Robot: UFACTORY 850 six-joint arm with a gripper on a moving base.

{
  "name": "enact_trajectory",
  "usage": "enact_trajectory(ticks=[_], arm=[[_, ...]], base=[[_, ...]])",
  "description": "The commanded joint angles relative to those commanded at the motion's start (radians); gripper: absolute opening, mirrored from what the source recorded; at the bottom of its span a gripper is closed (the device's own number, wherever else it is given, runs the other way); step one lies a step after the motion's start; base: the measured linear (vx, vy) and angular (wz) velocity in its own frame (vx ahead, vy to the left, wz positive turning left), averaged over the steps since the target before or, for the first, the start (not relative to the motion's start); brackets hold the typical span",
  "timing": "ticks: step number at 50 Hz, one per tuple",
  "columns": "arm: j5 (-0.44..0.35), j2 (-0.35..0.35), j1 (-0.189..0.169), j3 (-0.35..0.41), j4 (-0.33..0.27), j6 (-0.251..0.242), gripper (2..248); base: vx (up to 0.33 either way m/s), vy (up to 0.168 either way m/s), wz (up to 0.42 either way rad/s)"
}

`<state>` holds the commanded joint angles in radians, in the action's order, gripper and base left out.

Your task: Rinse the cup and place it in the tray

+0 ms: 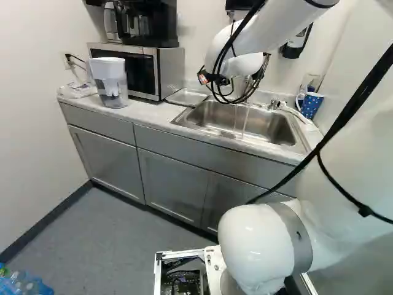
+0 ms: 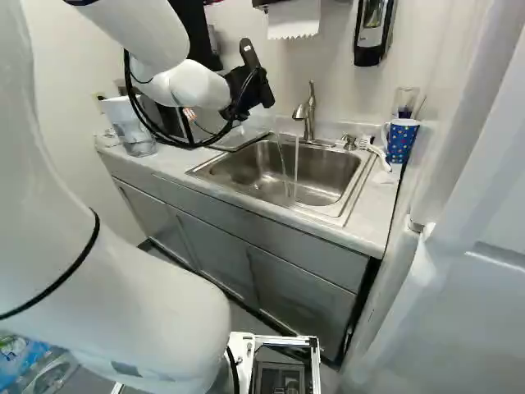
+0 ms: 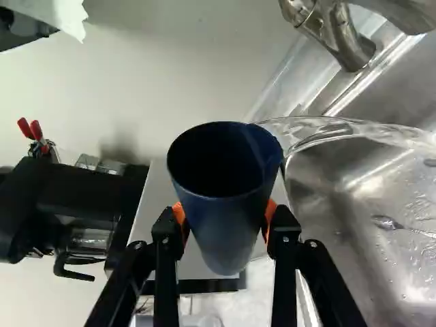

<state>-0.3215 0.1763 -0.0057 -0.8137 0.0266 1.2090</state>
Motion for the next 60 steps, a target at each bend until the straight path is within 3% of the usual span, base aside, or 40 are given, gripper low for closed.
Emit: enact_trajectory(ticks=[60], arm=[[0.0, 0.0, 0.0, 0.0, 0.0, 0.63, 124]], base=[[0.0, 0.0, 0.0]])
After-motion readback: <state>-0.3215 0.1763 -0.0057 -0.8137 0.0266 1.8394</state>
